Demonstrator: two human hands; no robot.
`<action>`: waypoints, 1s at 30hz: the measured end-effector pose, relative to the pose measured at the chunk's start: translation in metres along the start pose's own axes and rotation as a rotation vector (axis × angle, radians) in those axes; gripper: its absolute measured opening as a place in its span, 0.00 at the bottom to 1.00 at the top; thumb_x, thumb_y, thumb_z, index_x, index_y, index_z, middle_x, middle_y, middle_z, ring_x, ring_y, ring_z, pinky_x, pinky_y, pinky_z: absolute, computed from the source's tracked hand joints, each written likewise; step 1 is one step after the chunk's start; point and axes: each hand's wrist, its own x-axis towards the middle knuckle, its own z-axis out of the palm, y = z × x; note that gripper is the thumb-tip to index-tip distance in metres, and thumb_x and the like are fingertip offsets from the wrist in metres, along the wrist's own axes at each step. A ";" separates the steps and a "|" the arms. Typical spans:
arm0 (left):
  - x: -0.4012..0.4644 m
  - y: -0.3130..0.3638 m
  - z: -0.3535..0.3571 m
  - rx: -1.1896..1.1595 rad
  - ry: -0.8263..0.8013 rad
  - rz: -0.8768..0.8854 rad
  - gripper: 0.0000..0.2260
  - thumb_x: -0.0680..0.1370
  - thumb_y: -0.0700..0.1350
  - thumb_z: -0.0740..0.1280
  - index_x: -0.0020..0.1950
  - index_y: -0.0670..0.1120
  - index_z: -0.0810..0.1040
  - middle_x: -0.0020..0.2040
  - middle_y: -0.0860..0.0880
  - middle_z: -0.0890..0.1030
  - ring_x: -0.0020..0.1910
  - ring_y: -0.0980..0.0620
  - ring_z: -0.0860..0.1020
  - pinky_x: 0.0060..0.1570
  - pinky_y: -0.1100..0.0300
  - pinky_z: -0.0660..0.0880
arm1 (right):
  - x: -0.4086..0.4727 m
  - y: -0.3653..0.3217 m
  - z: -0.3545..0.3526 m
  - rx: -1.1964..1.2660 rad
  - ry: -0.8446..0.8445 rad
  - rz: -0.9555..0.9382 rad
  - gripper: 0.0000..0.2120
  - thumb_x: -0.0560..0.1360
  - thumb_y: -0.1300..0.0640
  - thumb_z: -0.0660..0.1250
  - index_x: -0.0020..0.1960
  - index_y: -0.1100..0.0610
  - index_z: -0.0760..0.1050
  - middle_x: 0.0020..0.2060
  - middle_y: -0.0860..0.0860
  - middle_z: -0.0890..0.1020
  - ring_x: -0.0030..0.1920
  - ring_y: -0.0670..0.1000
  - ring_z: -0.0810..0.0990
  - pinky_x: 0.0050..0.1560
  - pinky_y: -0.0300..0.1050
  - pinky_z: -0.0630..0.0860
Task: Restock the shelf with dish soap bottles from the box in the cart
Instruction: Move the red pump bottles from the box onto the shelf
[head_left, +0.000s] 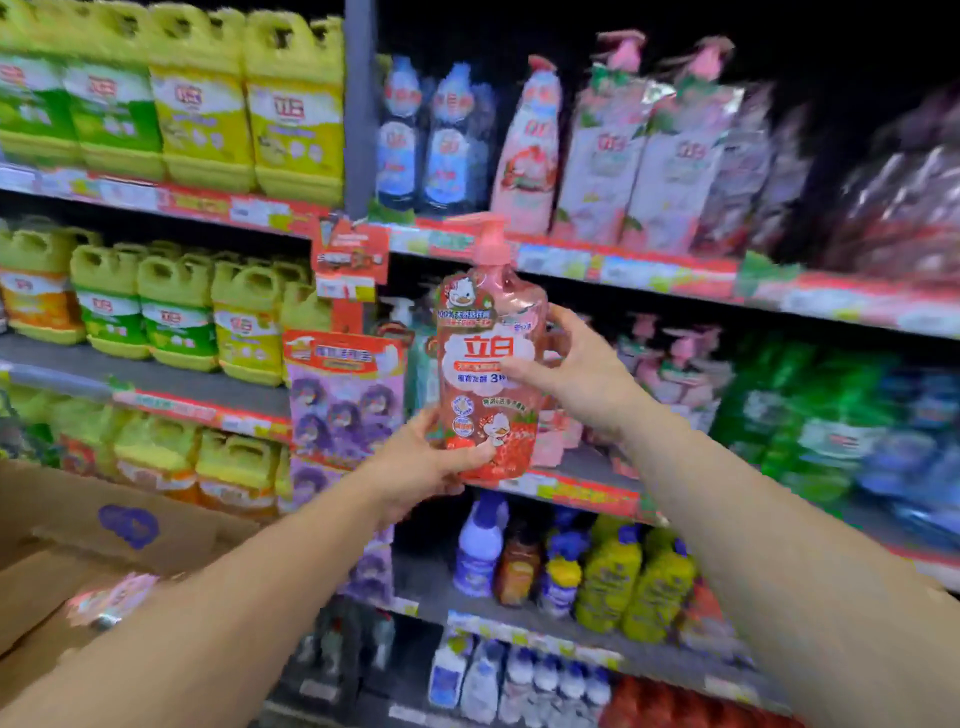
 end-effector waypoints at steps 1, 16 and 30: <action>0.013 0.004 0.033 -0.001 -0.039 0.029 0.23 0.70 0.38 0.76 0.61 0.51 0.73 0.50 0.47 0.86 0.47 0.46 0.83 0.52 0.47 0.78 | -0.007 0.005 -0.036 -0.006 0.041 -0.001 0.34 0.67 0.53 0.78 0.70 0.53 0.69 0.59 0.50 0.80 0.55 0.47 0.81 0.57 0.46 0.79; 0.160 0.151 0.370 0.268 -0.239 0.386 0.29 0.63 0.55 0.81 0.59 0.48 0.74 0.53 0.49 0.83 0.44 0.51 0.83 0.42 0.54 0.81 | -0.007 -0.021 -0.408 -0.075 0.366 -0.092 0.09 0.75 0.53 0.70 0.53 0.47 0.74 0.47 0.43 0.84 0.40 0.43 0.84 0.29 0.40 0.77; 0.303 0.218 0.346 0.710 -0.282 0.407 0.22 0.69 0.51 0.78 0.59 0.45 0.80 0.55 0.51 0.84 0.52 0.54 0.81 0.58 0.58 0.76 | 0.136 0.029 -0.416 -0.158 0.440 -0.075 0.16 0.76 0.51 0.70 0.61 0.50 0.72 0.53 0.46 0.82 0.49 0.48 0.83 0.30 0.39 0.78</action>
